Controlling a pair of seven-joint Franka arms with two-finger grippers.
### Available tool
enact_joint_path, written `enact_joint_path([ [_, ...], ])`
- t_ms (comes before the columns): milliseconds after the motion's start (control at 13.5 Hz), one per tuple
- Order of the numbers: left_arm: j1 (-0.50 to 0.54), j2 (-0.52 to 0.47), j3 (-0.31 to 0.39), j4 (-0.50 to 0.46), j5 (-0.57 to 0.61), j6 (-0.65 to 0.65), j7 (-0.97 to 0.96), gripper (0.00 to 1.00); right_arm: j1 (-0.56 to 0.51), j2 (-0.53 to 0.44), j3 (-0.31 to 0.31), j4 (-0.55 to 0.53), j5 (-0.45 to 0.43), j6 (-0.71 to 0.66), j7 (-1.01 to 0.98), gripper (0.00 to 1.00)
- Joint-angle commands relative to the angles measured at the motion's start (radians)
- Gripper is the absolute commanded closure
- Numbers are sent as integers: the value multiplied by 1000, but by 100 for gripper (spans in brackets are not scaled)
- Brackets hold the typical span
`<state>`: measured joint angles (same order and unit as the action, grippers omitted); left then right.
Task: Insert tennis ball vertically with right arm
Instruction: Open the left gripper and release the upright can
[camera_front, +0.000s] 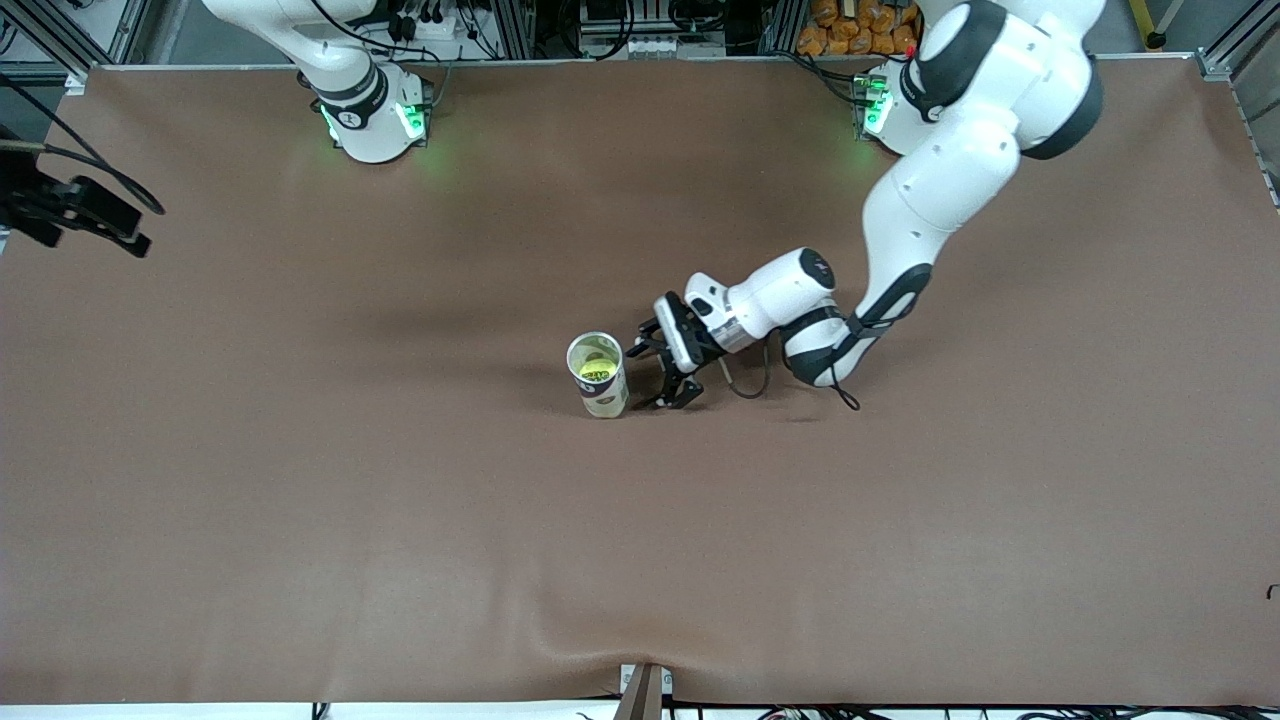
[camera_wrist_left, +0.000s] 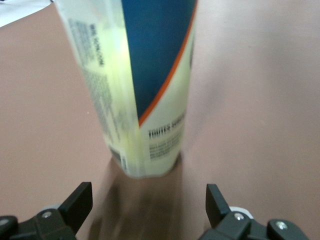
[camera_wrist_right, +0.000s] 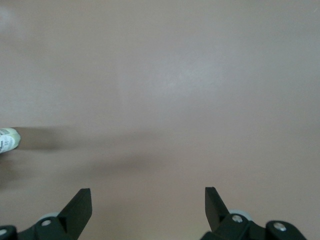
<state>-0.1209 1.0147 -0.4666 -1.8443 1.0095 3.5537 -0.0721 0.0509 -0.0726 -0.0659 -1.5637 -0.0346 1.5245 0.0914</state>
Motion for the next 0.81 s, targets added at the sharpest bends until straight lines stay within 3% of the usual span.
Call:
enact_joint_path([
  [0, 174, -35, -76, -93, 150, 1, -37, 0, -22, 37, 15, 68, -33, -36, -62, 0],
  [443, 478, -35, -161, -122, 487, -1, -291, 0, -8, 39, 15, 73, -31, -36, -73, 0],
  [739, 609, -31, -193, -76, 495, -3, -515, 0, -8, 39, 15, 73, -31, -35, -73, 0],
])
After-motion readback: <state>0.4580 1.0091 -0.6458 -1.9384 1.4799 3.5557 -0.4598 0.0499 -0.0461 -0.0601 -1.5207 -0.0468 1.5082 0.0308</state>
